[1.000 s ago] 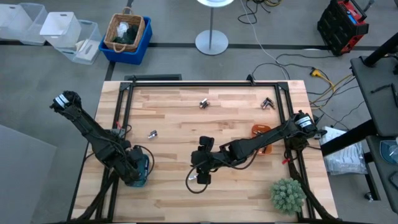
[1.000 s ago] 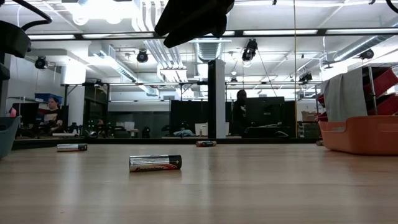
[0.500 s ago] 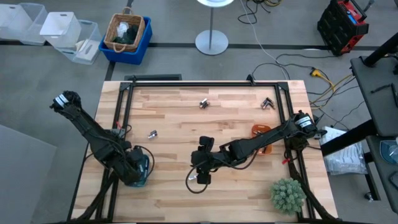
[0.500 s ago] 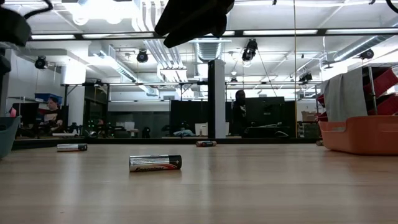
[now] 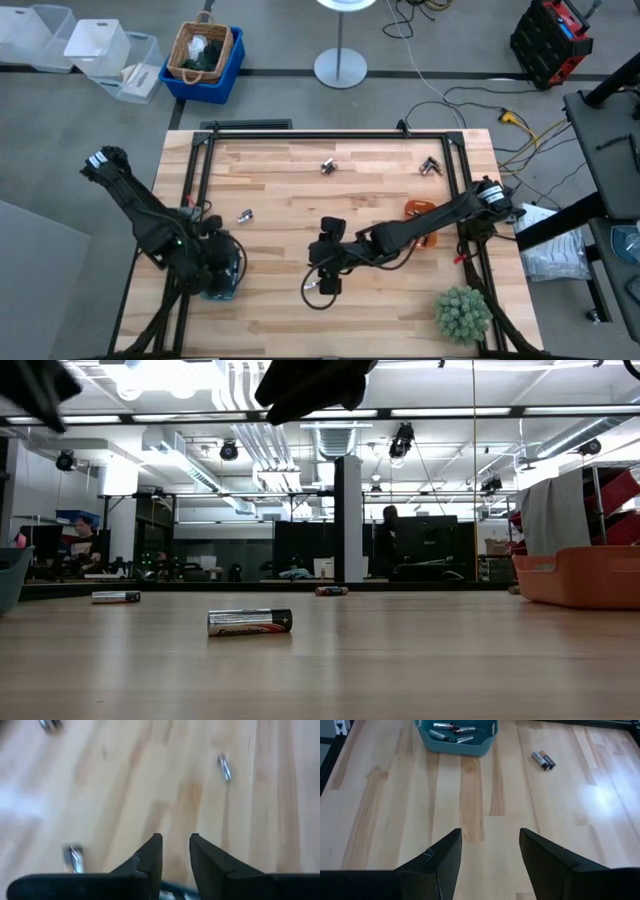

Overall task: Sort batteries
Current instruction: Put the black battery into the orange bin

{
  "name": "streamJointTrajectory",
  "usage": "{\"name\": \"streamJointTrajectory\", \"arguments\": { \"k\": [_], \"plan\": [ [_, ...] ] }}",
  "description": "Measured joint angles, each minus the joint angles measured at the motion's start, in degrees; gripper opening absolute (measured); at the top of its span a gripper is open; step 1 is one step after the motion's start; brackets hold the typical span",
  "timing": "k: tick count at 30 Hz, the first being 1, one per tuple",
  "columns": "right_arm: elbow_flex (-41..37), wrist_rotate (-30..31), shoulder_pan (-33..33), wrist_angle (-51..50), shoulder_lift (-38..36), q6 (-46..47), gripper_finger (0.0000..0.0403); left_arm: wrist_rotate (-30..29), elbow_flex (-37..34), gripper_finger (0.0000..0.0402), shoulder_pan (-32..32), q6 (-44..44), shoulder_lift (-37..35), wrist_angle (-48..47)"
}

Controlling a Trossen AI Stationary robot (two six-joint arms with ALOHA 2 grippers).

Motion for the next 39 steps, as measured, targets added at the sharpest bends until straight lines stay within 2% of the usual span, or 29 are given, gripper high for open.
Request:
{"name": "streamJointTrajectory", "arguments": {
  "k": [6, 12, 24, 28, 39],
  "plan": [
    [0.0, 0.0, -1.5, -1.3, -1.1, -2.1, 0.0192, -10.1, 1.7, 0.0078, 0.3, 7.3, 0.7, -0.2],
    [0.0, -0.1, -4.7, -3.3, -1.3, -3.5, 0.0192, -14.8, 0.6, 0.0078, 2.4, 10.1, 0.8, -0.5],
    [0.1, -0.1, -19.4, -10.9, -2.7, 0.2, 0.0192, -16.8, -1.3, 0.0078, 11.5, 16.3, 0.7, -5.0],
    [0.1, -0.2, -25.1, -17.4, -4.0, 0.8, 0.0192, -17.3, -1.3, 0.0078, 14.3, 17.3, 0.6, -7.4],
    [-0.1, -0.3, -38.6, -36.9, -10.4, 11.3, 0.0192, -21.4, -1.4, 0.0078, 17.9, 22.8, 0.3, -8.7]
  ]
}}
